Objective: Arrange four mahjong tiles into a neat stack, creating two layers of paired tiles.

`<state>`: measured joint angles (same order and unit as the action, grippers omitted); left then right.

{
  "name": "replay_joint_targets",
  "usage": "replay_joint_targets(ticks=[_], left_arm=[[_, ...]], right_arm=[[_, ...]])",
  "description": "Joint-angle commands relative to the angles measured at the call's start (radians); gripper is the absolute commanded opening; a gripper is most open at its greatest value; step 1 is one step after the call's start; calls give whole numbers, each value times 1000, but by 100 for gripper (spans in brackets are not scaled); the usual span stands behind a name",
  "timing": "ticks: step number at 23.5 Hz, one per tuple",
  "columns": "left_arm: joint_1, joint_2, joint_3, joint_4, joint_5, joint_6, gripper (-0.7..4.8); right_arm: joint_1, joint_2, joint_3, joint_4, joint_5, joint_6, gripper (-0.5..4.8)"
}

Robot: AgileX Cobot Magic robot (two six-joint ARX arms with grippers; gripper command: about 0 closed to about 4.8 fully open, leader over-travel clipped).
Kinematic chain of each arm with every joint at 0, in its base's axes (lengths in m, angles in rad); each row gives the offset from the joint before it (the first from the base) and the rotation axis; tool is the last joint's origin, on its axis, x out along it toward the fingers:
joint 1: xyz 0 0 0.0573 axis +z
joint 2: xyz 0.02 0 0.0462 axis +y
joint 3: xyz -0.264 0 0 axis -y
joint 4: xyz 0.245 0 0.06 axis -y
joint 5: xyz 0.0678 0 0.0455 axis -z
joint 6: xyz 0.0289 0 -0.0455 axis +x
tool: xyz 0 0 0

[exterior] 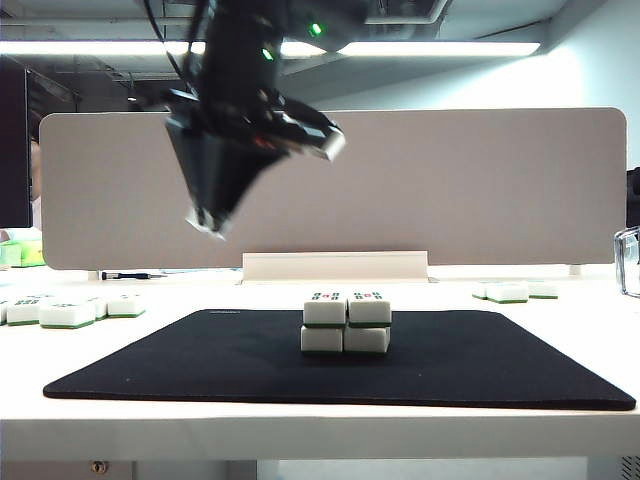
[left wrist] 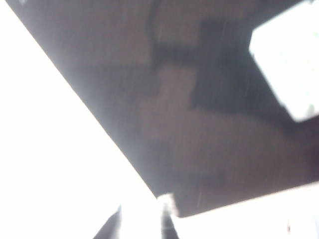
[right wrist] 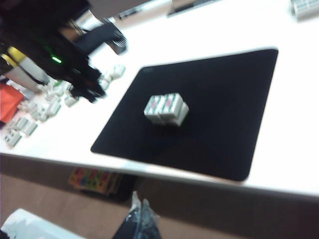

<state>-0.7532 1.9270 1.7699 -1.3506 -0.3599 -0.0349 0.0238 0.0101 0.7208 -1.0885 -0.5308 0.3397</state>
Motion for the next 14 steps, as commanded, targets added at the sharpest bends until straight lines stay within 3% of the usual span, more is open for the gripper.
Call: replay_joint_targets(ticks=[1,6,14], left_arm=[[0,-74,3,-84,-7,3,55],[0,-223,3,-83,-6,12,16],[13,-432,3,-80,-6,1,16]], right_arm=[[0,-10,5,-42,1,-3,-1],[0,-10,5,-41,1,-3,-1],[0,-10,5,-41,1,-3,-1]])
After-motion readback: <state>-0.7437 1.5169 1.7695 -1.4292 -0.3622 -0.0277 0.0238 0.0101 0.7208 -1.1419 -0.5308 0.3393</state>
